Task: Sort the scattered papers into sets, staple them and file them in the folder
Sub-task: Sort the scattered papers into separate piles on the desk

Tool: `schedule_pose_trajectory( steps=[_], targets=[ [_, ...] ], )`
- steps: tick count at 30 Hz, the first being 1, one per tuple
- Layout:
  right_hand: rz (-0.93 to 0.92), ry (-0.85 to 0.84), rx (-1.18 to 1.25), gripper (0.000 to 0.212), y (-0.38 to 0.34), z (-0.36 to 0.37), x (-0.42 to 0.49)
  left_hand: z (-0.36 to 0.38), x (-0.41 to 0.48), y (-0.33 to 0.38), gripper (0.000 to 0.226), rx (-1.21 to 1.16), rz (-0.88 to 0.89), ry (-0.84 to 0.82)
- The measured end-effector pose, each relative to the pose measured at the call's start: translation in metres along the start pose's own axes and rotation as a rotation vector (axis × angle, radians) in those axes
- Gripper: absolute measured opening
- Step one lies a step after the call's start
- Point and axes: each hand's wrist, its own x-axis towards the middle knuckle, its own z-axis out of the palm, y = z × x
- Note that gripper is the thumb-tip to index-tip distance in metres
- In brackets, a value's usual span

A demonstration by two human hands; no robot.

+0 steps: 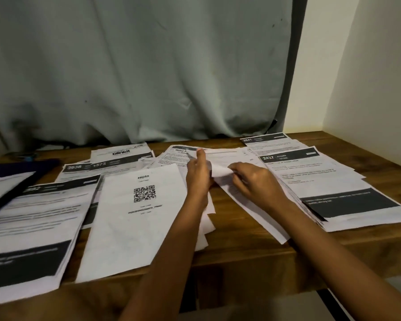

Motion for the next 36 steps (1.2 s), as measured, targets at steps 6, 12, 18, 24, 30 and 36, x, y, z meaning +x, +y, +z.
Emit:
schedule_pose_trajectory(
  steps=[6,12,18,24,30,36],
  targets=[
    [-0.096,-0.241,0.221,0.041,-0.015,-0.006,-0.01,-0.028,-0.014,0.014,0.053,0.264,-0.022,0.059],
    [0.599,-0.146,0.292,0.056,-0.007,0.004,0.002,-0.07,-0.027,0.021,0.058,0.145,0.139,0.019],
    [1.09,-0.407,0.973,0.043,-0.04,-0.001,0.025,-0.125,-0.042,0.026,0.053,-0.022,0.162,-0.038],
    [1.001,-0.271,0.989,0.034,-0.079,0.014,0.049,-0.184,-0.054,0.027,0.044,0.177,0.255,0.047],
    [0.925,-0.199,0.852,0.041,-0.136,0.039,0.071,-0.279,-0.062,0.028,0.029,0.682,0.492,0.332],
    [0.905,-0.211,0.927,0.035,-0.178,0.065,0.09,-0.41,-0.061,0.035,0.042,1.238,0.421,0.666]
  ],
)
